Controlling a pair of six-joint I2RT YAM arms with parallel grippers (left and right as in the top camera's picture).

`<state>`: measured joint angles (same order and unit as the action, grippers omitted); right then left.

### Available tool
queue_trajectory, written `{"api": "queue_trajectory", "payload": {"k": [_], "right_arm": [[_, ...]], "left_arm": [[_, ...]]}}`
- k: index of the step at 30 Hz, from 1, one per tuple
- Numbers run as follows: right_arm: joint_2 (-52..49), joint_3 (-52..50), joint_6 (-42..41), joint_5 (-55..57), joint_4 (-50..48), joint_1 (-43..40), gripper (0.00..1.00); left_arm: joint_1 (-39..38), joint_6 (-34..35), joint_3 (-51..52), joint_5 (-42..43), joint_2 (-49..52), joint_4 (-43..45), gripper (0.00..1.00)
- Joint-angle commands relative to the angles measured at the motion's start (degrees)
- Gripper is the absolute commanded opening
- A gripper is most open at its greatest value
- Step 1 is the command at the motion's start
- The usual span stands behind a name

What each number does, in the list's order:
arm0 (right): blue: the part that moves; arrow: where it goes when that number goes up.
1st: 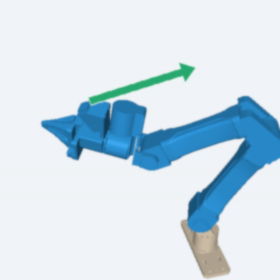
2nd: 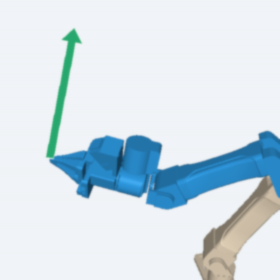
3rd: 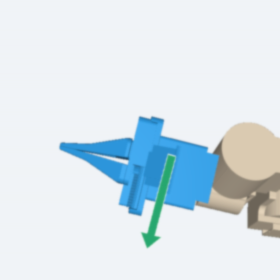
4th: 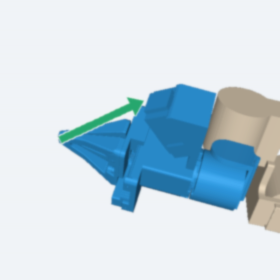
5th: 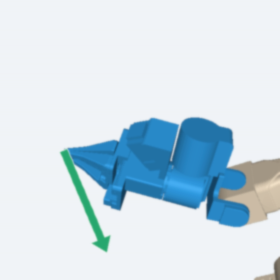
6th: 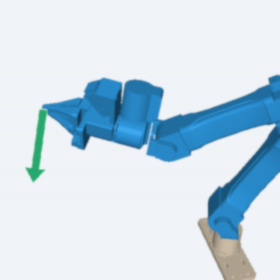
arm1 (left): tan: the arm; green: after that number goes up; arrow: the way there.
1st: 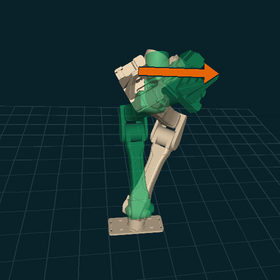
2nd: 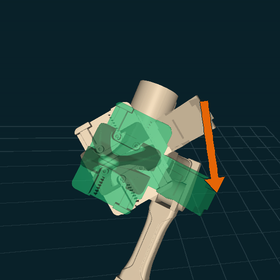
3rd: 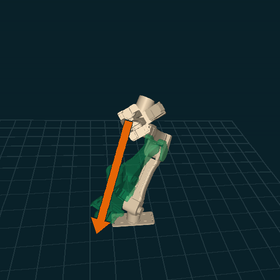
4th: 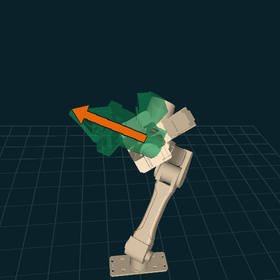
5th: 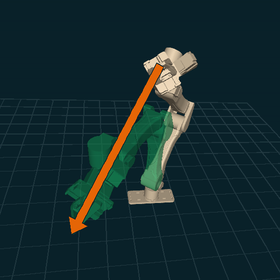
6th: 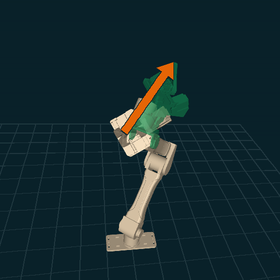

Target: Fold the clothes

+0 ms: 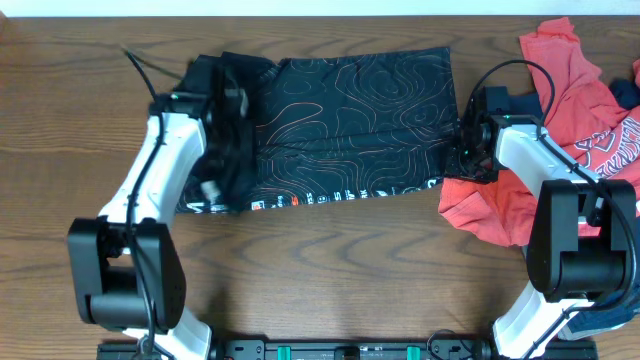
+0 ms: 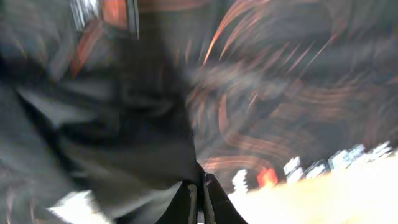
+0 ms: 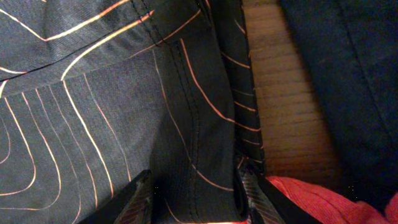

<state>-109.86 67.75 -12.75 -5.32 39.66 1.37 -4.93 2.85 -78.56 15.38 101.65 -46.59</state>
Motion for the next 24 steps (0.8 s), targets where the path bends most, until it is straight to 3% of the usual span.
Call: {"api": "queue_trajectory", "payload": {"k": [1,2,6,16,24], "right_arm": [[-0.42,-1.38,0.17,0.83,0.20,0.68,0.46],[-0.42,-1.38,0.20,0.83,0.22,0.68,0.46],[-0.42,-1.38,0.20,1.01,0.20,0.68,0.46],[-0.42,-1.38,1.73,1.01,0.85,0.68,0.48],[-0.42,-1.38,1.70,1.01,0.87,0.68,0.48]], "left_arm": [[0.22,4.96,-1.27,2.16,-0.83,0.63,0.46],[0.15,5.27,-1.27,2.19,-0.55,0.59,0.54],[0.20,4.48,-1.18,1.73,-0.04,-0.70,0.61],[8.87,5.99,-0.83,-12.50,-0.15,-13.70,0.67],[19.61,8.37,6.99,-8.98,0.74,-8.04,0.81]]}}
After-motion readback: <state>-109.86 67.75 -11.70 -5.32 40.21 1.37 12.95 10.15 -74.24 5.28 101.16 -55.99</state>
